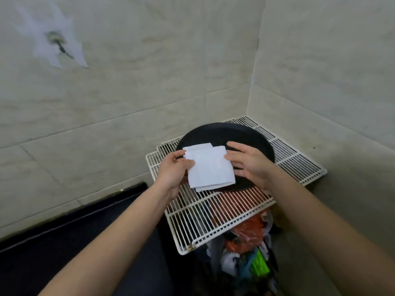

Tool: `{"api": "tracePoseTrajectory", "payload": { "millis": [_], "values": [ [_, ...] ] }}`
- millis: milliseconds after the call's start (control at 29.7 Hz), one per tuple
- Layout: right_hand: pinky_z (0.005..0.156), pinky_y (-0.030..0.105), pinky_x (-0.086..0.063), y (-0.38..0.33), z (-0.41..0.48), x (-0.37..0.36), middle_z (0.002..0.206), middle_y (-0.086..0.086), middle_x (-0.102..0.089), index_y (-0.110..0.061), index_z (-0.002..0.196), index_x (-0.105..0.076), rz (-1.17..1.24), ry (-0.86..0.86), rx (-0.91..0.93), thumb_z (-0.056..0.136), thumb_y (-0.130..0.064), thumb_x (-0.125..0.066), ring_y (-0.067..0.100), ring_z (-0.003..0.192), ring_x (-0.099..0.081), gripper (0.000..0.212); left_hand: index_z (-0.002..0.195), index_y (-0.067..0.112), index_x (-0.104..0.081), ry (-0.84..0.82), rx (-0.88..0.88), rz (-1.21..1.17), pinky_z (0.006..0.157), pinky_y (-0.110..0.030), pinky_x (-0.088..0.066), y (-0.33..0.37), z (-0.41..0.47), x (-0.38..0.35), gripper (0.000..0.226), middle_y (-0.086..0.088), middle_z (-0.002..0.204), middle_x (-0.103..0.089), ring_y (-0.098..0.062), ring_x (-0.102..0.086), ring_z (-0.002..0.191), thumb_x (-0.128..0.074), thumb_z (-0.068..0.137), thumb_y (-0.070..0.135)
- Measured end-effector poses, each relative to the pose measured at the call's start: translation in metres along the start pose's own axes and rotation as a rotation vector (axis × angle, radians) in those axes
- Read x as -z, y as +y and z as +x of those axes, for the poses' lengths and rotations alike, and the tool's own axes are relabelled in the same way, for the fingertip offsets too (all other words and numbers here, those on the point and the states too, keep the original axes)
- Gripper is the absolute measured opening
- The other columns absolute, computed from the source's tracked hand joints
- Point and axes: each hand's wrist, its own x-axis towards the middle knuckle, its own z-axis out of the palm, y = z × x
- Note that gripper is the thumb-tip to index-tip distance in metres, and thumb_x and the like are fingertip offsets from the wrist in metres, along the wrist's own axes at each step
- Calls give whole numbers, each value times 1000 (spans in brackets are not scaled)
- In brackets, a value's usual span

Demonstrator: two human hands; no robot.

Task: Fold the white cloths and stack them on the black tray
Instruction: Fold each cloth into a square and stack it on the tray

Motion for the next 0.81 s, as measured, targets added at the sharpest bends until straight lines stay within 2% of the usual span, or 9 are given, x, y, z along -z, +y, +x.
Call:
{"api": "tracePoseTrajectory", "payload": {
  "millis": [135,269,437,538,639,807],
  "values": [
    [89,38,-56,-17,54,19,117,-6,-69,-24,144,-47,1,-97,-30,91,-4,-66,16,110,-66,60,123,5,-55,115,67,-42,48,-27,-52,10,37,-23,40,-18,111,-68,-29,-69,84,-64,86,-4],
    [85,35,-56,-23,101,18,118,-2,-69,-18,144,-49,-35,-103,-73,89,0,-65,18,108,-67,60,105,10,-53,212,110,-67,46,-28,-51,18,63,-33,26,-12,92,-66,-22,-64,68,-62,87,-7],
    [78,31,-55,-16,138,6,121,2,-69,-15,144,-46,-11,-107,-103,90,2,-64,17,106,-67,60,120,9,-50,332,110,-59,49,-30,-50,10,88,-28,41,-18,105,-65,-26,-64,74,-65,85,-4],
    [83,32,-55,-1,147,1,121,2,-68,-14,145,-45,-28,-109,-133,91,2,-64,17,107,-66,60,118,11,-49,330,111,-50,49,-29,-51,0,91,-26,36,-15,100,-66,-25,-66,71,-65,87,-1],
    [95,37,-53,8,151,3,121,3,-68,-15,145,-47,-28,-97,-144,90,1,-64,18,109,-65,59,119,13,-48,291,100,-56,55,-32,-54,-6,89,-23,35,-14,103,-67,-27,-69,80,-61,88,2],
    [89,34,-55,9,149,7,127,5,-65,-17,143,-49,-102,-42,-43,88,5,-62,19,111,-64,61,126,12,-49,226,-4,36,65,-34,-56,-11,86,-20,50,-7,107,-65,-25,-68,93,-60,84,-11]
  ]
}}
